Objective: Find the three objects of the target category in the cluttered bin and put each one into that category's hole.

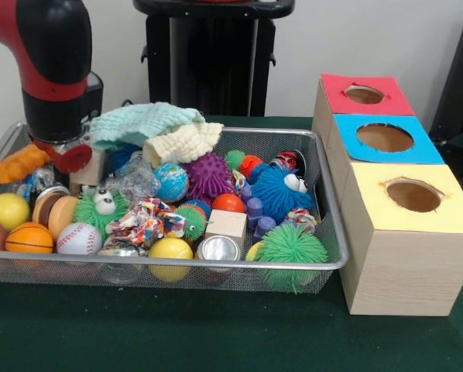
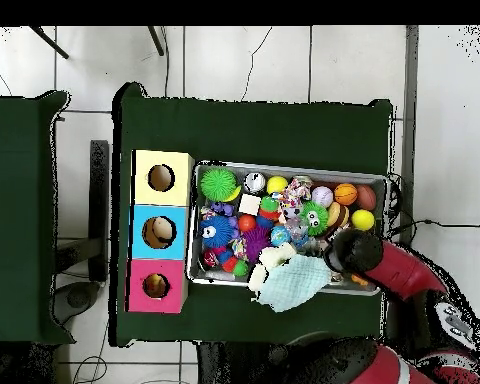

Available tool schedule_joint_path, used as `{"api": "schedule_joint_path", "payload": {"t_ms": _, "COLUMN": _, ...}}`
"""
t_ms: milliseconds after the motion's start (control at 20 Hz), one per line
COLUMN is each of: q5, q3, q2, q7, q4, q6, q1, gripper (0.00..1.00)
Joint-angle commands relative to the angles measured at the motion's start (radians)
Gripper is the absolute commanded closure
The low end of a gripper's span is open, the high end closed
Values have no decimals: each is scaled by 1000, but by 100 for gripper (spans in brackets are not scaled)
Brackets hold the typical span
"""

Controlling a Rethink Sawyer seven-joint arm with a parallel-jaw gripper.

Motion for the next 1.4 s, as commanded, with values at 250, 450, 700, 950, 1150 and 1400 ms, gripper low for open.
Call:
{"api": "schedule_joint_path", "payload": {"t_ms": 250, "q5": 85, "q3": 11, "q2": 136, "q7": 194, "q4": -125, "q6": -72, "q1": 47, "gripper": 100}}
{"api": "schedule_joint_path", "payload": {"t_ms": 450, "q5": 113, "q3": 17, "q2": 151, "q7": 201, "q4": -134, "q6": -82, "q1": 60, "gripper": 100}}
{"api": "schedule_joint_path", "payload": {"t_ms": 700, "q5": 177, "q3": 54, "q2": 133, "q7": 243, "q4": -72, "q6": -84, "q1": 87, "gripper": 100}}
{"api": "schedule_joint_path", "payload": {"t_ms": 950, "q5": 266, "q3": 104, "q2": 84, "q7": 298, "q4": 29, "q6": -88, "q1": 123, "gripper": 100}}
{"api": "schedule_joint_path", "payload": {"t_ms": 1150, "q5": 356, "q3": 123, "q2": 29, "q7": 349, "q4": 108, "q6": -68, "q1": 166, "gripper": 100}}
{"api": "schedule_joint_path", "payload": {"t_ms": 1400, "q5": 452, "q3": 147, "q2": -20, "q7": 366, "q4": 176, "q6": -60, "q1": 193, "gripper": 100}}
